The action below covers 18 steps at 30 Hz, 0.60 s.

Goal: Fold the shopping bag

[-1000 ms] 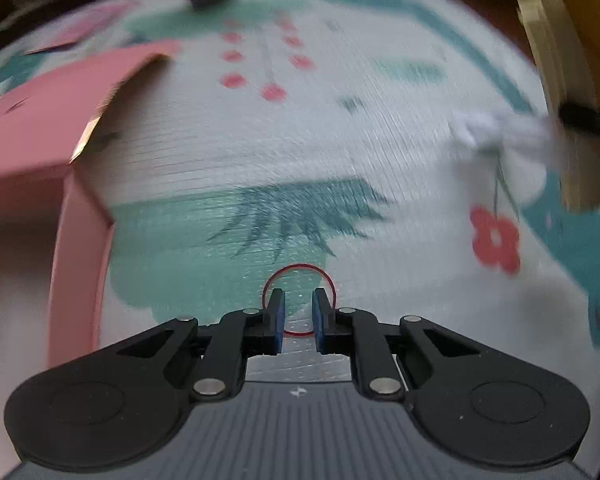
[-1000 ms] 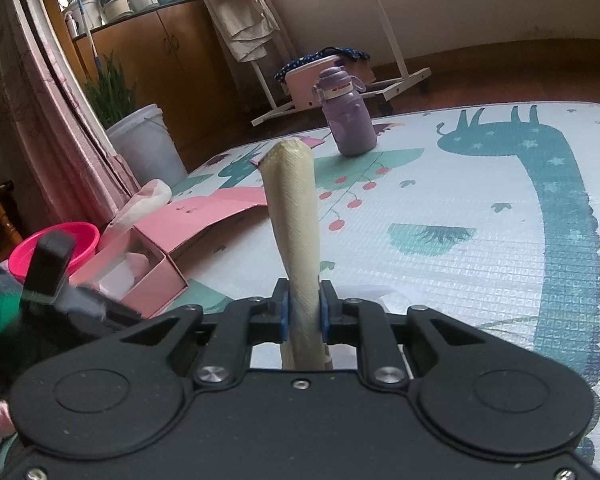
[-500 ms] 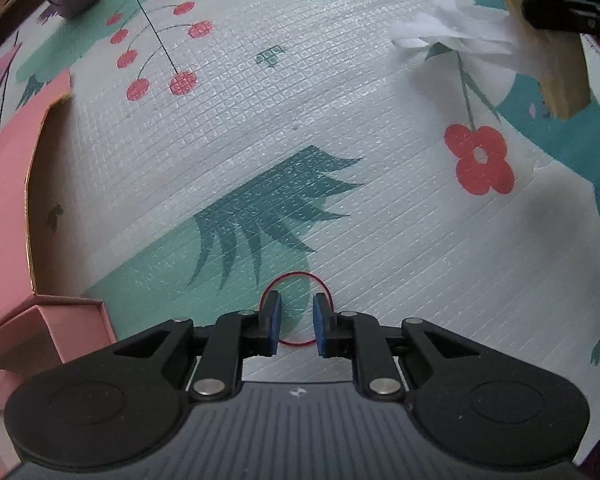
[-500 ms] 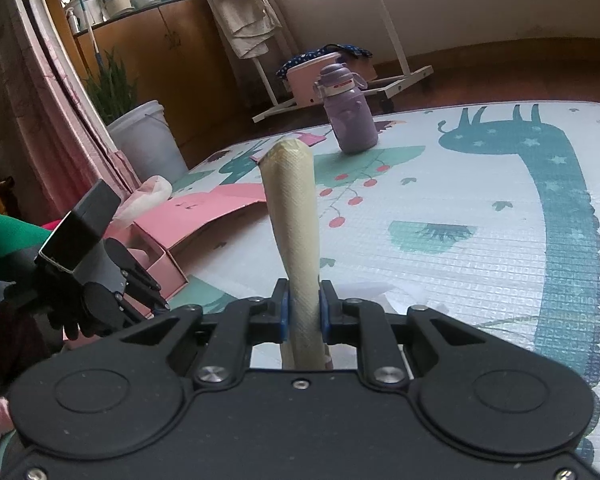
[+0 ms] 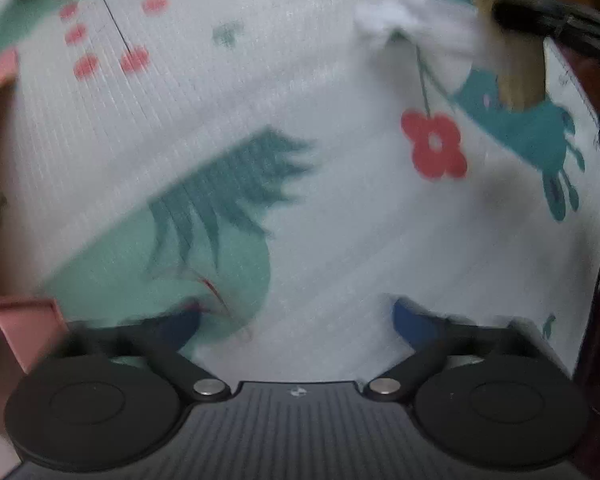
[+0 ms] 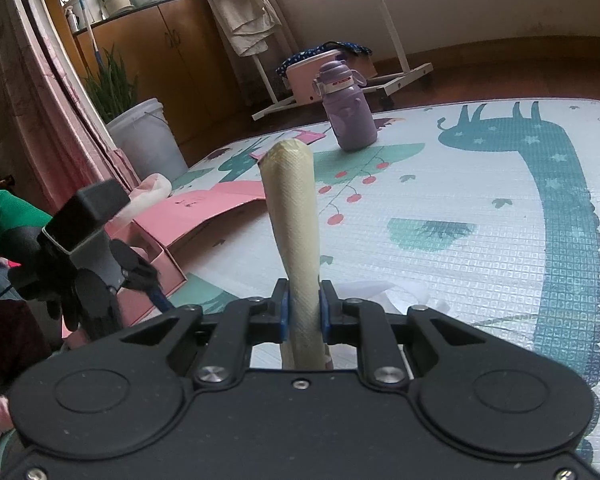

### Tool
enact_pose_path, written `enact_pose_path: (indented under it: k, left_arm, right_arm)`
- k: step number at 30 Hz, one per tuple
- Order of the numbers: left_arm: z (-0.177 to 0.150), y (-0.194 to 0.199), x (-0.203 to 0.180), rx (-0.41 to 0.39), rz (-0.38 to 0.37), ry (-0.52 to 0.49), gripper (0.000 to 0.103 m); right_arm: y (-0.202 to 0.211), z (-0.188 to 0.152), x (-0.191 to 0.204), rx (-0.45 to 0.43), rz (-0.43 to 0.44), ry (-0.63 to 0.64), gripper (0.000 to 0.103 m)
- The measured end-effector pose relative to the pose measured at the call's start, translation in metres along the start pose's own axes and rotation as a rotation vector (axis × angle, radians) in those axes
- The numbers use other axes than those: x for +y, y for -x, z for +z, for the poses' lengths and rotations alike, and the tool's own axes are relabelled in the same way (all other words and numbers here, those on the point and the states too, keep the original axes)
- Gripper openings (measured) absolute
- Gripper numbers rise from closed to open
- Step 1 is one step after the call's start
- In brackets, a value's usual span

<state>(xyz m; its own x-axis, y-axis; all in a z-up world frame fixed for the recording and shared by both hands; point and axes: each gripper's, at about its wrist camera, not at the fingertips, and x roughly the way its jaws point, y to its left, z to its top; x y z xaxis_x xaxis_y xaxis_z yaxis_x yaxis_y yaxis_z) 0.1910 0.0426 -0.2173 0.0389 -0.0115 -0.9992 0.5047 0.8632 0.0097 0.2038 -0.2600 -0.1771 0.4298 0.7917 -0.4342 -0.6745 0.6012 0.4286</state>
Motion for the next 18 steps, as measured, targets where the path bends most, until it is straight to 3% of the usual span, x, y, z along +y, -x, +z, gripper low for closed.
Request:
enact_pose_path:
  k: [1, 3, 8, 10, 13, 15, 16, 17, 18]
  left_arm:
    - [-0.001, -0.002, -0.001, 0.000, 0.023, -0.005, 0.103]
    - [-0.007, -0.005, 0.004, -0.030, -0.018, 0.044, 0.103]
    - [-0.032, 0.002, 0.004, -0.130, -0.214, 0.082, 0.103]
    - [-0.041, 0.004, 0.002, -0.172, -0.233, 0.093, 0.103]
    - [-0.053, 0.004, 0.004, -0.224, -0.197, 0.179, 0.103]
    - [-0.056, 0.005, 0.005, -0.286, -0.160, 0.227, 0.090]
    - [-0.055, 0.008, 0.007, -0.339, -0.130, 0.261, 0.066]
    - [-0.055, 0.010, 0.009, -0.391, -0.100, 0.296, 0.053]
    - [-0.053, 0.014, 0.014, -0.464, -0.061, 0.360, 0.051]
  right_arm:
    - [-0.001, 0.000, 0.001, 0.000, 0.000, -0.001, 0.016]
    - [-0.002, 0.000, 0.001, 0.001, 0.000, -0.004, 0.016]
    - [-0.005, -0.001, 0.002, 0.008, 0.006, -0.004, 0.016]
    - [-0.005, -0.001, 0.003, 0.009, 0.008, -0.002, 0.016]
    - [-0.005, -0.001, 0.003, 0.009, 0.006, -0.003, 0.016]
    - [-0.005, -0.001, 0.002, 0.010, 0.005, -0.005, 0.016]
    - [-0.005, -0.002, 0.002, 0.010, 0.005, -0.005, 0.016]
    - [-0.005, -0.002, 0.001, 0.011, 0.005, -0.006, 0.016]
    - [-0.006, -0.002, 0.001, 0.011, 0.004, -0.007, 0.016]
